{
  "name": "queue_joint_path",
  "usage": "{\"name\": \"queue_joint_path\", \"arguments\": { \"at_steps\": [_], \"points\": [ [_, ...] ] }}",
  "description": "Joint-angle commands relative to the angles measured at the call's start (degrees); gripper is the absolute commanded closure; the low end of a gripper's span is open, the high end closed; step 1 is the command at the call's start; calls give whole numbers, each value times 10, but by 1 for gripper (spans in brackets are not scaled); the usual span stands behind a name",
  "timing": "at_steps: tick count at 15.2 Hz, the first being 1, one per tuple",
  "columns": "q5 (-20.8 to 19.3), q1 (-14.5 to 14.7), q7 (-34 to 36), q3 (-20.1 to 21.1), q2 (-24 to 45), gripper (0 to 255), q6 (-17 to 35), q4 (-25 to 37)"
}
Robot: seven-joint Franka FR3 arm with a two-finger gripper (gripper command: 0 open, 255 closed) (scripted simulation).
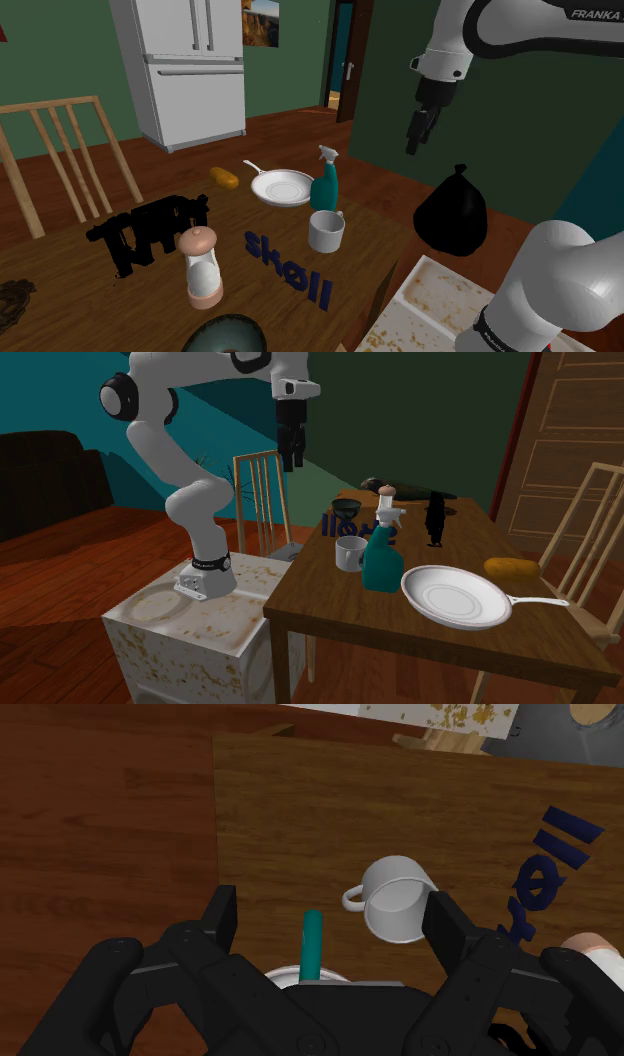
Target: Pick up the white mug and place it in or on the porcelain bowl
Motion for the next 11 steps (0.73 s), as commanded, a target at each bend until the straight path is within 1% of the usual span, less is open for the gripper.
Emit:
{"name": "queue_joint_path", "arguments": {
  "at_steps": [1,6,11],
  "points": [
    [0,0,0,0,0,0,0,0],
    [20,12,46,32,35,0,83,-50],
    [36,24,90,64,90,0,168,-80]
  ]
}}
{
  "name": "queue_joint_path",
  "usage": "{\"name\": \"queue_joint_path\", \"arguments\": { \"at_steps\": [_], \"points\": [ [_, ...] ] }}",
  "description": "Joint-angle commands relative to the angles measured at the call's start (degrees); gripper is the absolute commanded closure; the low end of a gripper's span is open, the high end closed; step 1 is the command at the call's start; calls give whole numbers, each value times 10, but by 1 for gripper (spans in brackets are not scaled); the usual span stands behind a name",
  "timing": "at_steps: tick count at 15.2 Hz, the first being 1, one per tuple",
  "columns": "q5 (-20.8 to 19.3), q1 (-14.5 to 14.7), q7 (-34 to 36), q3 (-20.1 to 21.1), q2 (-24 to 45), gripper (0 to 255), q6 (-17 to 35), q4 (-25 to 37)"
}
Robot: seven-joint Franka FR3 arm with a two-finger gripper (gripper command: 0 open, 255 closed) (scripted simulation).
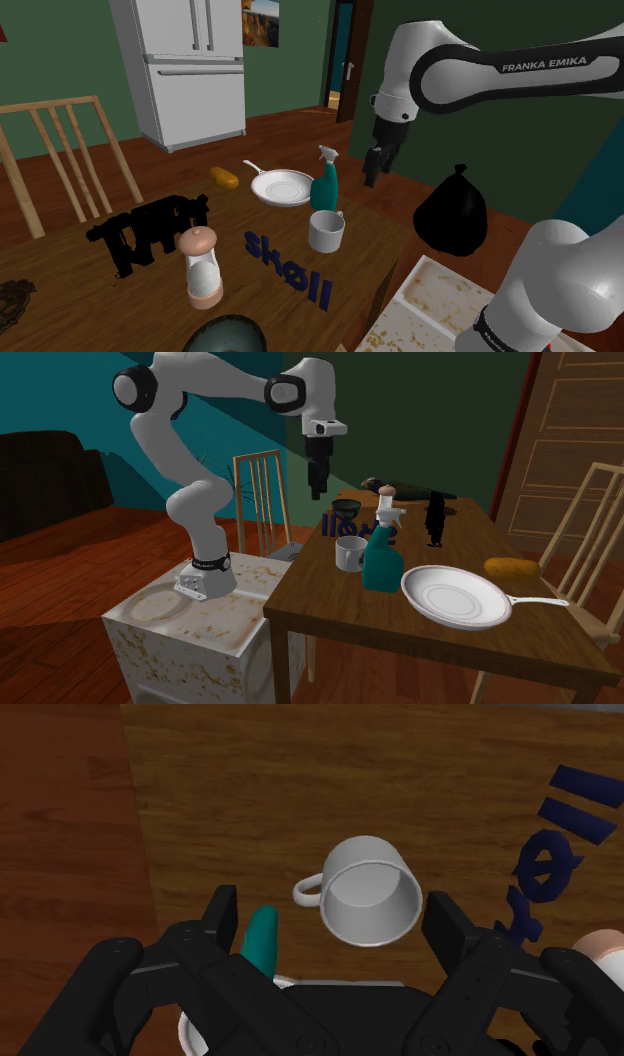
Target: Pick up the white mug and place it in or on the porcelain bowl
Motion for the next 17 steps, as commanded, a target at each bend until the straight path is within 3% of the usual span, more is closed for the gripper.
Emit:
{"name": "queue_joint_path", "arguments": {
  "at_steps": [1,12,17],
  "points": [
    [4,3,15,10,23,0,36,-12],
    [1,18,120,80,214,0,213,1],
    [-16,20,152,94,276,0,264,11]
  ]
}}
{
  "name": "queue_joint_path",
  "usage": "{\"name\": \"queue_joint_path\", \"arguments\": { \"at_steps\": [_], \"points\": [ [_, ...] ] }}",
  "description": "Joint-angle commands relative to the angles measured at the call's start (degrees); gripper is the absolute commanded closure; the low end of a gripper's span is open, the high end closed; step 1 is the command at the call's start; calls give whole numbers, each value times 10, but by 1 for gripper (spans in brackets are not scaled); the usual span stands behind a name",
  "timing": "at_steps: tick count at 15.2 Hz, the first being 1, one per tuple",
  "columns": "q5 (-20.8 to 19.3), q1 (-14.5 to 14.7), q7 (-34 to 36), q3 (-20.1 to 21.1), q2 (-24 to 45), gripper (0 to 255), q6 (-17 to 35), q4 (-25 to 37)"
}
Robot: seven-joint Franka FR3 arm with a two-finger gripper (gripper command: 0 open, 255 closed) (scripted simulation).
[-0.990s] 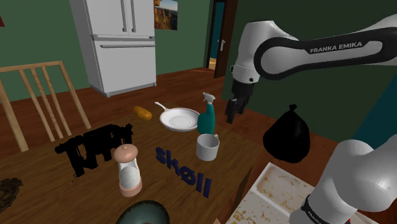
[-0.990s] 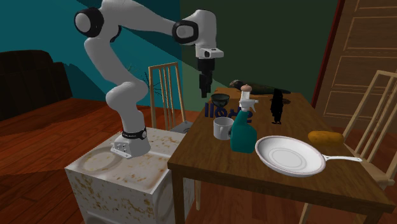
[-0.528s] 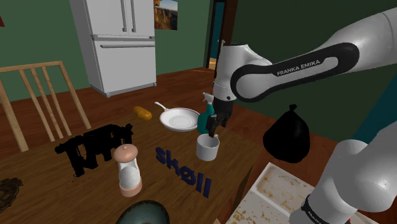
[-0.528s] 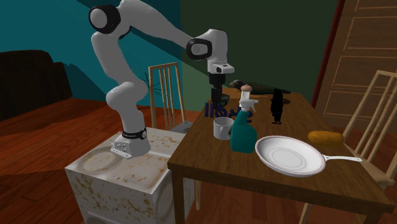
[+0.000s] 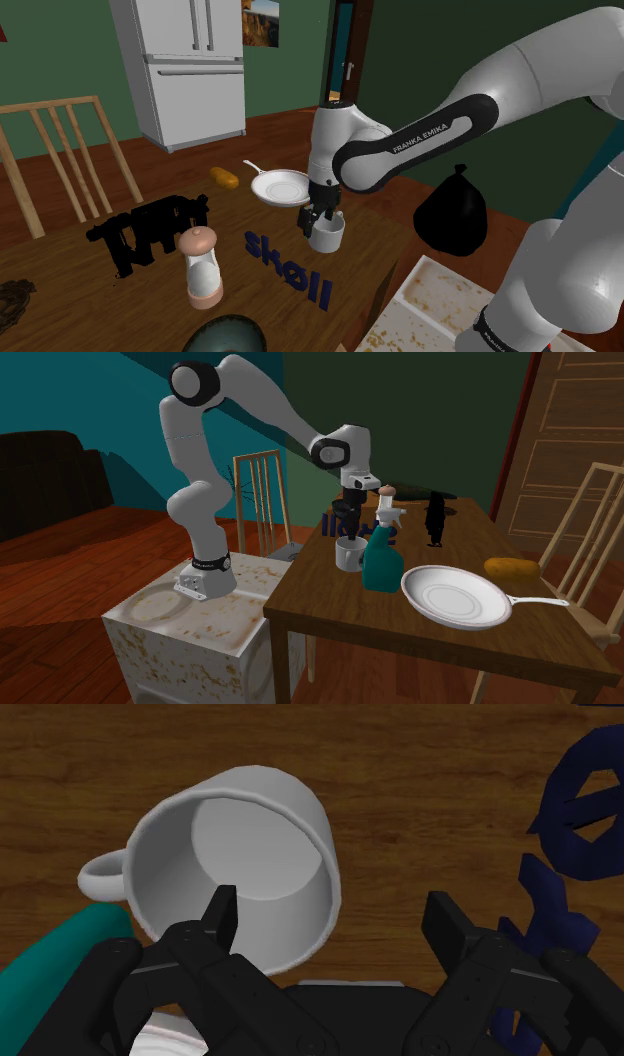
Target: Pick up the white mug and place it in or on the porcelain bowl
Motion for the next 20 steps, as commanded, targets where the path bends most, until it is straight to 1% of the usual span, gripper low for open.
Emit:
{"name": "queue_joint_path", "arguments": {
  "at_steps": [1,6,13,14,20],
  "points": [
    [-4,0,4,1,11,0,15,-4],
    [-14,-2,12,1,36,0,52,-17],
    [-14,-2,12,1,36,0,52,-17],
    [-14,-2,12,1,36,255,52,-17],
    [-14,-2,12,1,36,255,52,-17]
  ]
}}
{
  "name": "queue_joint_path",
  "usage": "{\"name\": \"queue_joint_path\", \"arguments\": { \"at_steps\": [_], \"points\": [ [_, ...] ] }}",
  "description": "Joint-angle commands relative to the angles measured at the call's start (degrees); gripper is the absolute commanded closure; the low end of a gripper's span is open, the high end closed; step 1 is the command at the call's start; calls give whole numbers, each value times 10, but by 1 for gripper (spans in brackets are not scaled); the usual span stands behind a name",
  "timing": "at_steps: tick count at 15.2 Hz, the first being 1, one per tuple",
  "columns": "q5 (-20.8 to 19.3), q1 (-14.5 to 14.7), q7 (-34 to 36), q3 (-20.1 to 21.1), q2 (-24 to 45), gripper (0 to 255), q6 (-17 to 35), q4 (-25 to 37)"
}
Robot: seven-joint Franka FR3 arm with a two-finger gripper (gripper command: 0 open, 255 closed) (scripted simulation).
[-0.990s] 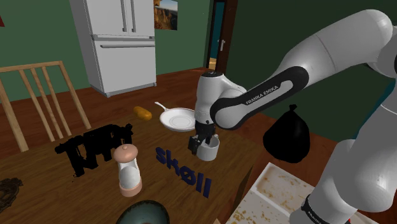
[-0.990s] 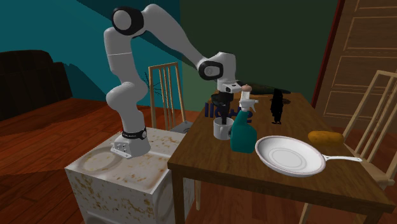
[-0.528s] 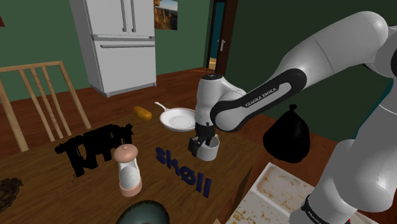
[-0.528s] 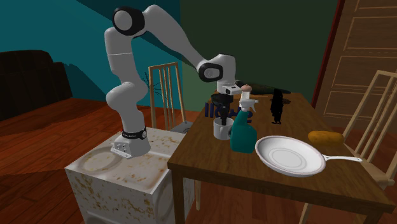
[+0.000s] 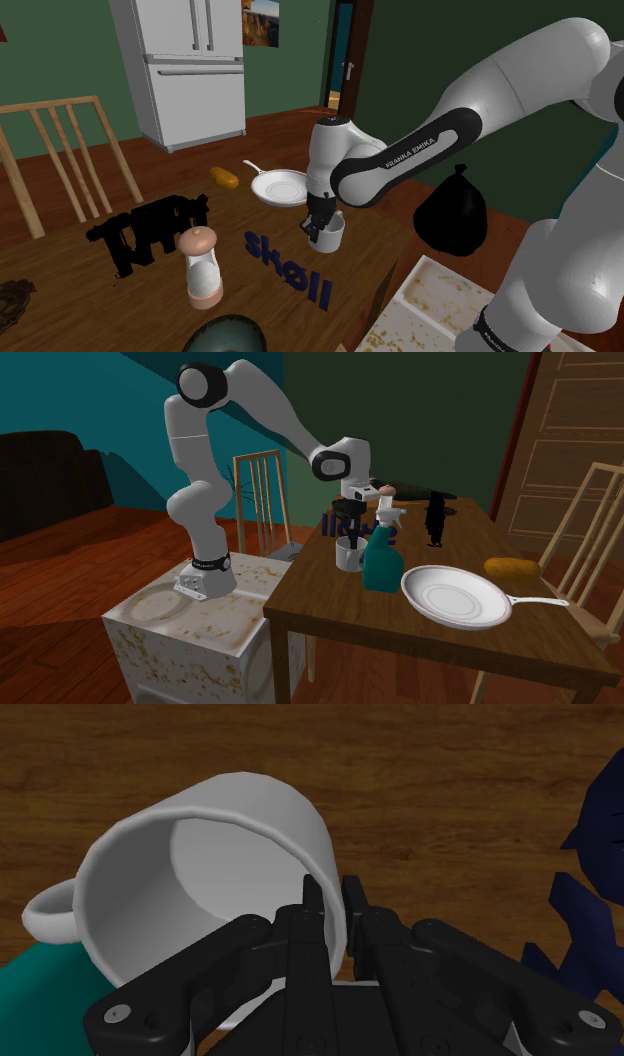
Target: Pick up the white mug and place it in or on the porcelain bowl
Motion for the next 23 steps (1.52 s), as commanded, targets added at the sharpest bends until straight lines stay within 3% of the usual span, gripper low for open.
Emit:
{"name": "queue_joint_path", "arguments": {
  "at_steps": [1,23],
  "points": [
    [0,0,0,0,0,255,0,0],
    [28,3,-28,-7,-82,255,-159,80]
  ]
}}
